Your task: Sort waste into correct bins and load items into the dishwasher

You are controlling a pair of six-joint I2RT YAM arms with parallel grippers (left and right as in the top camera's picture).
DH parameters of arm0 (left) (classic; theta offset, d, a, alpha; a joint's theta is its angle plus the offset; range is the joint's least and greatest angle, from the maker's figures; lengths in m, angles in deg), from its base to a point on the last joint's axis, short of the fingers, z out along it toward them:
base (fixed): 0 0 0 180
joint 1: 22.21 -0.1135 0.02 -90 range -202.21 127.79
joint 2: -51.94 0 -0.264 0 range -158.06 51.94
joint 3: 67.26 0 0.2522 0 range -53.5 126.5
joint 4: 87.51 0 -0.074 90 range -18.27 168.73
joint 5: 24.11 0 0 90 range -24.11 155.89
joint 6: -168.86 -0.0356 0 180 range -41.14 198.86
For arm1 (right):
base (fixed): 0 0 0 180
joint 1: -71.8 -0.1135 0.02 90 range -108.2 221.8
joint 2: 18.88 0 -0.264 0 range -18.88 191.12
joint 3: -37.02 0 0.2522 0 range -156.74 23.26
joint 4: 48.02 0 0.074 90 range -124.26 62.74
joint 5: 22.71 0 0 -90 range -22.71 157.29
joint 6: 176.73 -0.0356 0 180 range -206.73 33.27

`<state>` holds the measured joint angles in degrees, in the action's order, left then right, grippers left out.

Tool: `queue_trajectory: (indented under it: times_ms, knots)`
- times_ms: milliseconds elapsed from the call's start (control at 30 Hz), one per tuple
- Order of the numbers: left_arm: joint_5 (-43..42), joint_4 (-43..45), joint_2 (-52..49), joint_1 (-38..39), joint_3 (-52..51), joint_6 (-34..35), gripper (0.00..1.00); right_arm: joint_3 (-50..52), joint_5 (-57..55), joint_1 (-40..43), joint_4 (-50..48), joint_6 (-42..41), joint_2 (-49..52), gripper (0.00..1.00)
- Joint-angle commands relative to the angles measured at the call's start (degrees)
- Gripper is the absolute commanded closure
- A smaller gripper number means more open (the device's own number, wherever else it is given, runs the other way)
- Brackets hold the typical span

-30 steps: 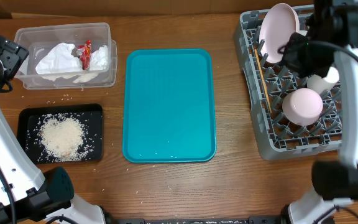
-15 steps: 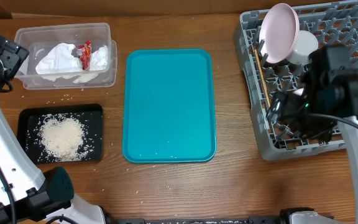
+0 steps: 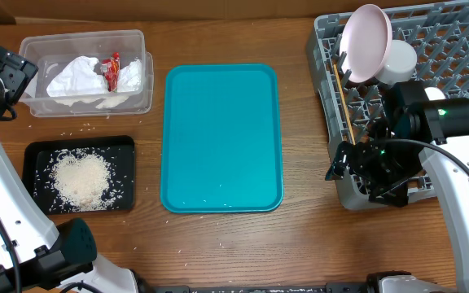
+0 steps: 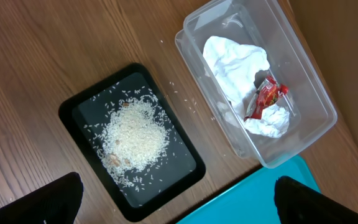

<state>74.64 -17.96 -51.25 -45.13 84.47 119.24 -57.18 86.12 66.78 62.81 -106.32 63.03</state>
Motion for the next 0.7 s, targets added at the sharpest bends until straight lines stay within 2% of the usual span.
queue_trajectory:
  times_ms: [0,167,367,533,667]
  knots:
    - [0.2,-0.1,-0.6,0.1,-0.3,0.8,0.00,0.1,1.2,-0.3,-0.4,1.6,-0.3,0.00]
    - [0.2,-0.1,-0.6,0.1,-0.3,0.8,0.00,0.2,1.2,-0.3,-3.9,5.2,-0.3,0.00]
    - [0.2,-0.1,-0.6,0.0,-0.3,0.8,0.00,3.3,1.5,-0.6,-16.6,8.1,-4.5,0.00]
    - [0.2,-0.1,-0.6,0.1,-0.2,0.8,0.00,13.0,3.0,-0.6,-30.5,8.1,-14.5,0.00]
    - [0.2,-0.1,-0.6,0.1,-0.3,0.8,0.00,24.6,3.3,-0.6,-43.3,8.9,-25.2,0.00]
